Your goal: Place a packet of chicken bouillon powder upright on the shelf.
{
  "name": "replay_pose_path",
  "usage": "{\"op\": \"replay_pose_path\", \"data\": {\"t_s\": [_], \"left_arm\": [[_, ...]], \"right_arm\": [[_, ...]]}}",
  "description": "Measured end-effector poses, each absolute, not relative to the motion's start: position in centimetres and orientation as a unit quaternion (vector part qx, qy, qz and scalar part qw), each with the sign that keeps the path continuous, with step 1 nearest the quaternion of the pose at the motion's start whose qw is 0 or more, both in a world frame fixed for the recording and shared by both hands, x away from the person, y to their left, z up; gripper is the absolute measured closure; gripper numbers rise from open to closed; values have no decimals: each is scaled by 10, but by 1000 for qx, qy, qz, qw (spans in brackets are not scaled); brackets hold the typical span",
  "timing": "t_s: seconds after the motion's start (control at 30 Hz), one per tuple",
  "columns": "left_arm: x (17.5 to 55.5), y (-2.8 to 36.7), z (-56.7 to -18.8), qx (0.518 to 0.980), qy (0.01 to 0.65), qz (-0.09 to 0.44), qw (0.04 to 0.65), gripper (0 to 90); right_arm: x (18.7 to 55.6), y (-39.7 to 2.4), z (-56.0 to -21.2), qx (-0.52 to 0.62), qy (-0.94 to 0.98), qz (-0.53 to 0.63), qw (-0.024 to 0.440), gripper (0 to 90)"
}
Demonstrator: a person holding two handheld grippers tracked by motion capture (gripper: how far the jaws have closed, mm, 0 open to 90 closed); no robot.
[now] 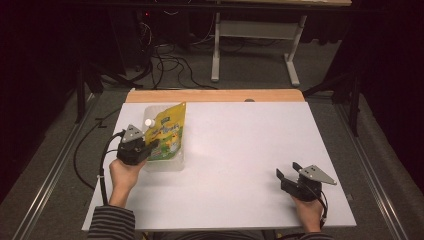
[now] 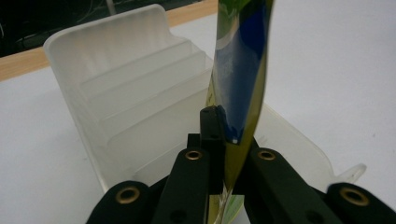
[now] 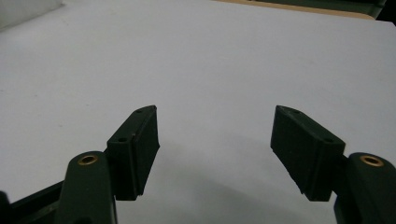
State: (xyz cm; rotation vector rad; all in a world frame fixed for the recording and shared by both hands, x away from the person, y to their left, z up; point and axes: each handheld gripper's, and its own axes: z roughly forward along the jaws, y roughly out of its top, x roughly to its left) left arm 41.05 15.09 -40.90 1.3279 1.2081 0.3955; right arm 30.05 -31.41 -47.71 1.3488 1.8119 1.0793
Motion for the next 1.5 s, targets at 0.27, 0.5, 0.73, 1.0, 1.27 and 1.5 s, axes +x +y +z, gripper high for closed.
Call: {"op": "replay_pose_path", "data": {"t_s": [0.27,0.5,0.73,1.0,1.27,1.5], "left_arm": [[408,155,-410,574,528,189,597,841],[401,164,-411,559,529,177,613,793],[395,167,-405,544,528,187,625,678],[388,175,-404,527,538,202,627,607],[375,184,-402,506,539,211,639,544],[367,187,-404,498,541,214,643,512]], "right_arm": [[300,-314,-477,511,687,412,314,327],[300,-314,-477,509,688,411,315,327],[301,-314,-477,509,688,410,315,327],[300,-314,-477,511,686,412,314,327],[300,-314,-477,509,688,410,315,328],[301,-314,-477,510,690,407,313,327]]}}
